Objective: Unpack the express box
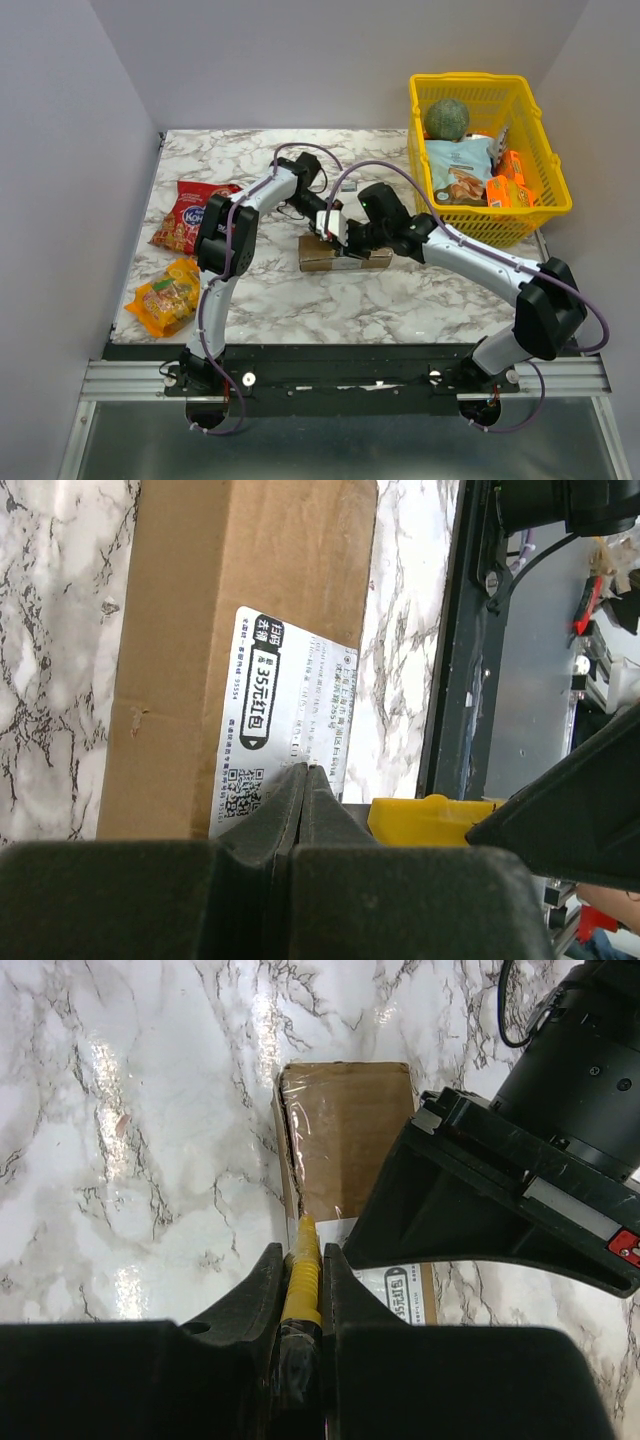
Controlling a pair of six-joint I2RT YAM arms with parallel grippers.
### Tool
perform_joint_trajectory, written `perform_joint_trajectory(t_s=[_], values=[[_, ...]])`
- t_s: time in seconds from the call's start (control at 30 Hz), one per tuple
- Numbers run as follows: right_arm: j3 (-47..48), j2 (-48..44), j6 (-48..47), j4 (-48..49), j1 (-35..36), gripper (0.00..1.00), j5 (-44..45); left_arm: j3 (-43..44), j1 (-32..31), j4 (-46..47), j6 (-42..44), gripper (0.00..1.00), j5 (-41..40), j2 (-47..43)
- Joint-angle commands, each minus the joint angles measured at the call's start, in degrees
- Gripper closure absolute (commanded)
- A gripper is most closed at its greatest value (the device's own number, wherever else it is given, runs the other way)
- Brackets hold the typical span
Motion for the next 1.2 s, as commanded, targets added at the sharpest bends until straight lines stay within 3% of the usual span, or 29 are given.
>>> perform_joint_trajectory(t_s=[0.0, 0.67, 0.73, 0.83, 1.0, 1.17], values=[[-2.4, -1.5, -2.4, -7.1, -2.6, 1.00, 6.9, -3.1, 0.2, 0.7, 5.9, 1.00, -20.4, 5.9], [-5.9, -5.9, -17.1, -6.5, -4.8, 0.99, 1.2, -2.1, -0.6, -0.3, 7.6, 1.00, -20.7, 6.1], [-5.2, -4.9, -17.8, -7.5, -4.8, 1.00, -2.7, -1.6, -0.3, 0.5, 6.4, 0.99, -18.6, 4.6], [-2.0, -2.2, -17.5, -9.3, -4.4, 1.00, -6.9, 1.6, 1.0, 2.6, 1.9, 0.89, -15.8, 1.7], [4.4, 2.9, -14.0, -8.8, -3.3, 1.00, -7.9, 3.1, 5.1, 8.6, -8.5, 0.86, -13.4, -4.1], [10.8, 8.7, -5.6, -7.0, -1.7, 1.00, -7.3, -8.0, 8.9, 14.1, -12.6, 0.85, -14.4, -13.9]])
